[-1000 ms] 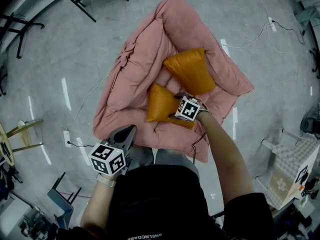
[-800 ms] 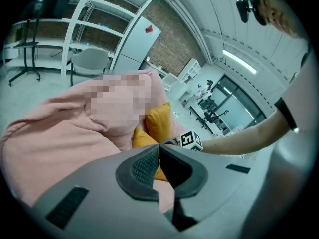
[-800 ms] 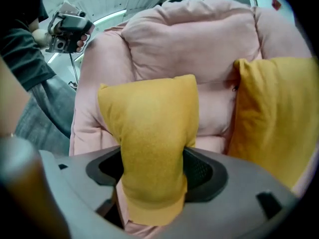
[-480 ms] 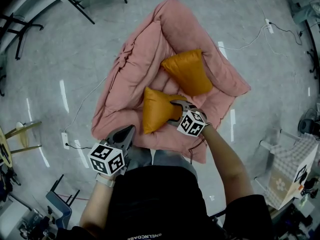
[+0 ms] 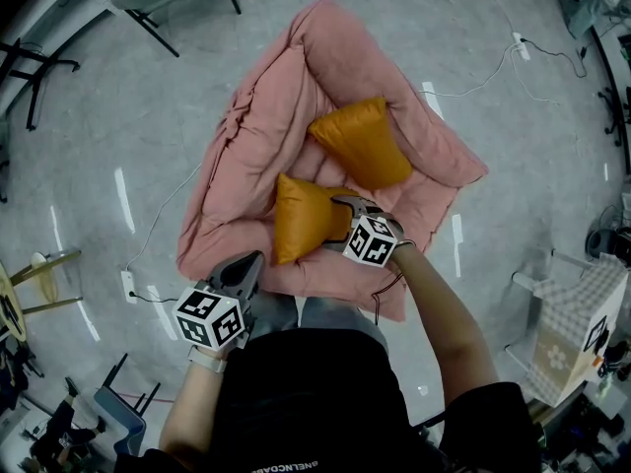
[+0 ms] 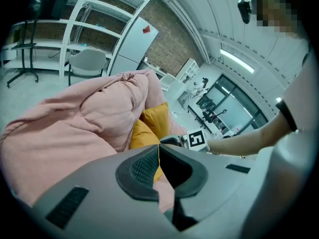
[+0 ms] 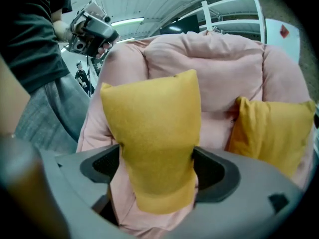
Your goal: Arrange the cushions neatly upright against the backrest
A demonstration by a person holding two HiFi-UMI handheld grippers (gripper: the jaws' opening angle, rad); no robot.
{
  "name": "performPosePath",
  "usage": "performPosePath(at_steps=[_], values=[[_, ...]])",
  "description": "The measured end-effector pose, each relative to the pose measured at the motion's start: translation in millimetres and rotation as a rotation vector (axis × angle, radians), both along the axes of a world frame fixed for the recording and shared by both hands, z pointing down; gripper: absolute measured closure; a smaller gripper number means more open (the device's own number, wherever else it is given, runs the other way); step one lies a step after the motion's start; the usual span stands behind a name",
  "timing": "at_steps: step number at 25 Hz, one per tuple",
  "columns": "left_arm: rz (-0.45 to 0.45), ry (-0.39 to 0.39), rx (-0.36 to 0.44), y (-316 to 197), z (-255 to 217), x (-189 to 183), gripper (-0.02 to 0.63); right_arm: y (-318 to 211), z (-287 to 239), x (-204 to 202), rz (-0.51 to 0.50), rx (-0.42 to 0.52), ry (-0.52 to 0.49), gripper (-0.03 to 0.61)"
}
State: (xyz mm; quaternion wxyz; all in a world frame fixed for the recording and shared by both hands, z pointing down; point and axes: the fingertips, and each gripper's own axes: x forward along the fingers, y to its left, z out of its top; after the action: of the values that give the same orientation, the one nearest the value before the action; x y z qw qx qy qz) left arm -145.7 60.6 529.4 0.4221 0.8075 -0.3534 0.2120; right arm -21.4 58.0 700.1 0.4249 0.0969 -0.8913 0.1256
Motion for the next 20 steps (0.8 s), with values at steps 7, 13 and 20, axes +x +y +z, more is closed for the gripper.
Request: performPosePath(at_steps=[7,13,20], values=[[0.008,0.004,0.005,-1,-2,4,0.600,-45,-41,52,0.269,0.115,-0.080,0.132],[0.001,-0.016,-0.008,1,0,-1,0.600,-125,-18,126,0.649,0.385,0.249,0.130],[-0.014,-0.036,-0.022,-1,2,-8,0.600,-156,22,144,0.853,0.326,0.366,0.126]])
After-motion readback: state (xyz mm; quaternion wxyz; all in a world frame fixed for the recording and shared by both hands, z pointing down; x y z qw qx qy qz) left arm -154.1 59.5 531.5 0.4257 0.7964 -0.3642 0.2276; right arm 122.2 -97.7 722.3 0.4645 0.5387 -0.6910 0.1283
